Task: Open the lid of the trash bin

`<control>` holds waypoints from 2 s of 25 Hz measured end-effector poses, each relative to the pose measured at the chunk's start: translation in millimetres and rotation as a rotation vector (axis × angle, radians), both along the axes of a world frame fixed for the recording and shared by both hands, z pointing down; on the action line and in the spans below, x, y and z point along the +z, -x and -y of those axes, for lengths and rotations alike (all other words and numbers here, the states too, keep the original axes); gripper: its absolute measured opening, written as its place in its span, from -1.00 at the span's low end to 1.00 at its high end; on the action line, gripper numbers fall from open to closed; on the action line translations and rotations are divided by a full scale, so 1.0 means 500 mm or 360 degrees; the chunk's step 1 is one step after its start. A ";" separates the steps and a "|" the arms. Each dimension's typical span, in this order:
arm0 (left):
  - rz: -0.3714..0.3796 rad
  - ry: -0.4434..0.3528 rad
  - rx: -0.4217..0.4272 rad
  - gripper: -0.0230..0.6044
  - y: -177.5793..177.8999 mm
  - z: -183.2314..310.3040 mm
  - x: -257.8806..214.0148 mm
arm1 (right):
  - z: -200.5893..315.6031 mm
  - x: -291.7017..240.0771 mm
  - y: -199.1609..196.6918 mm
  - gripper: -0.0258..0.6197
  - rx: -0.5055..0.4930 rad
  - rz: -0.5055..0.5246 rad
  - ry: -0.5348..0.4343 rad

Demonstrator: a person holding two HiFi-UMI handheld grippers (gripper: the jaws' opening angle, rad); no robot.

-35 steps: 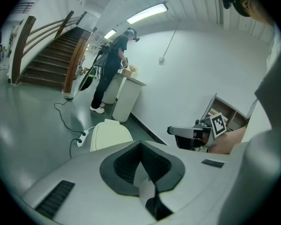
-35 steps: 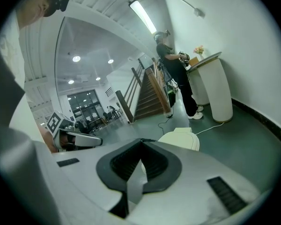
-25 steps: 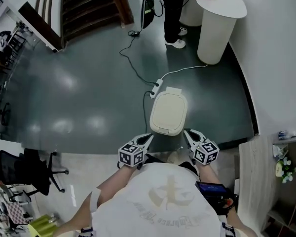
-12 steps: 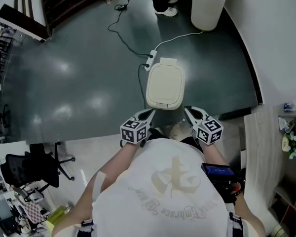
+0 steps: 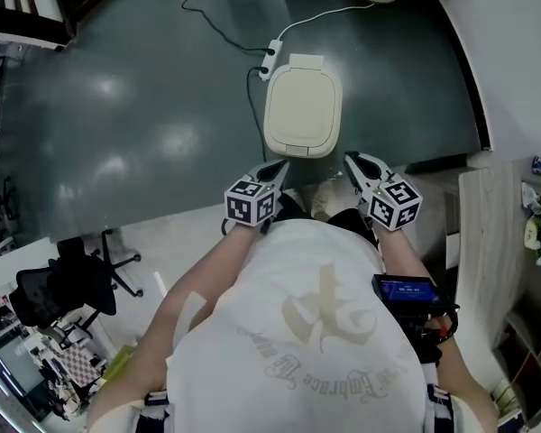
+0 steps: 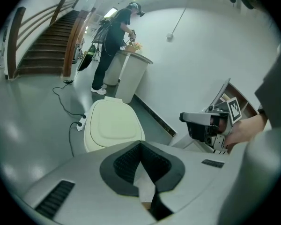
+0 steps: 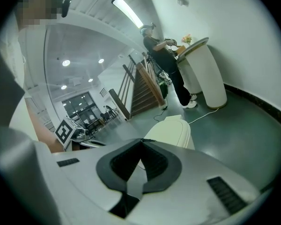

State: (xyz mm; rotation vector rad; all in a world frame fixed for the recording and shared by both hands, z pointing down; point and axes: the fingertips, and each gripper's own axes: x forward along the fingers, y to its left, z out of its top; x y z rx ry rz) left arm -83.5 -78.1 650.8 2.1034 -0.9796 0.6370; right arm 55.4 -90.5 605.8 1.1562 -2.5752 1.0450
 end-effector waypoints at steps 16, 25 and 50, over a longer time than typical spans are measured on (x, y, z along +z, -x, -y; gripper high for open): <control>0.0211 0.0135 0.0099 -0.88 -0.015 0.035 0.130 | 0.005 0.053 0.024 -0.90 -0.0070 -0.0009 0.0075; 0.0329 0.0208 0.0109 -0.88 -0.019 0.050 0.182 | 0.021 0.073 0.018 -0.90 -0.0104 0.0003 0.0097; 0.0449 0.0334 0.0197 -0.88 -0.031 0.021 0.193 | 0.026 0.076 0.014 -0.90 -0.0088 -0.0002 0.0155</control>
